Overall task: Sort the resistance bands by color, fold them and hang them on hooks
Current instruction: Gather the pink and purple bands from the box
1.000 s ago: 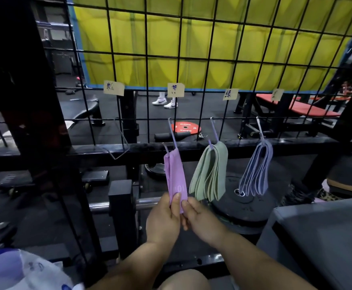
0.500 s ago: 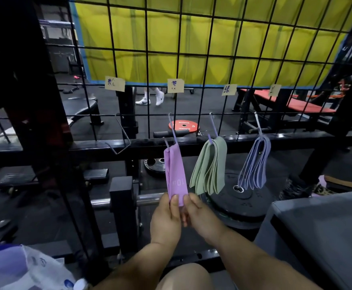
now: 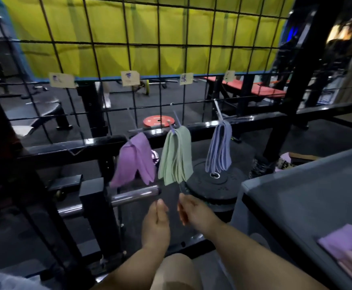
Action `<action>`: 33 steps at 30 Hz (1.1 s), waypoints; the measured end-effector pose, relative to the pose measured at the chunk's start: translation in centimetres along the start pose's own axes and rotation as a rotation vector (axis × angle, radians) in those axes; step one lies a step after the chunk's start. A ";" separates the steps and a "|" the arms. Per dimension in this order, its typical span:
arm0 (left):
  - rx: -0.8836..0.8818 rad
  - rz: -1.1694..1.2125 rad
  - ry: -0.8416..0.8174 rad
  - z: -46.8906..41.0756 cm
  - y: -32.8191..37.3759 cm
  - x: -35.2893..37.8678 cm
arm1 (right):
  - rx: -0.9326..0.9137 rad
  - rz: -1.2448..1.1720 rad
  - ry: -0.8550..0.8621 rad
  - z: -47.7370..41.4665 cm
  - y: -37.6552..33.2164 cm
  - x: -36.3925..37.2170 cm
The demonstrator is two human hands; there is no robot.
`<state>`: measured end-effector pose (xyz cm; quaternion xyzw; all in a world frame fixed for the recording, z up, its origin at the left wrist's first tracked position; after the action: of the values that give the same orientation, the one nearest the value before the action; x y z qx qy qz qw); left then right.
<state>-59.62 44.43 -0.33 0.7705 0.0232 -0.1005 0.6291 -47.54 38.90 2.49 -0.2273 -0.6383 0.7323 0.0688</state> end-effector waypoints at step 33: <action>0.261 -0.718 -0.953 18.8 6.2 36.8 | 0.559 1.114 0.559 16.0 12.1 -33.4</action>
<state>-24.93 21.48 -4.63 0.6554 -0.0148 -0.6420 0.3976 -22.33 9.28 0.30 -0.6762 -0.1715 0.7095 -0.0998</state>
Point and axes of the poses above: each hand's wrist, its own z-axis away from the middle knuckle, its own x-axis out of the palm, y = z × x, the point moved 7 cm from there along -z, towards the middle knuckle, and after that the axes turned 3 degrees about y, right-handed, at the moved point
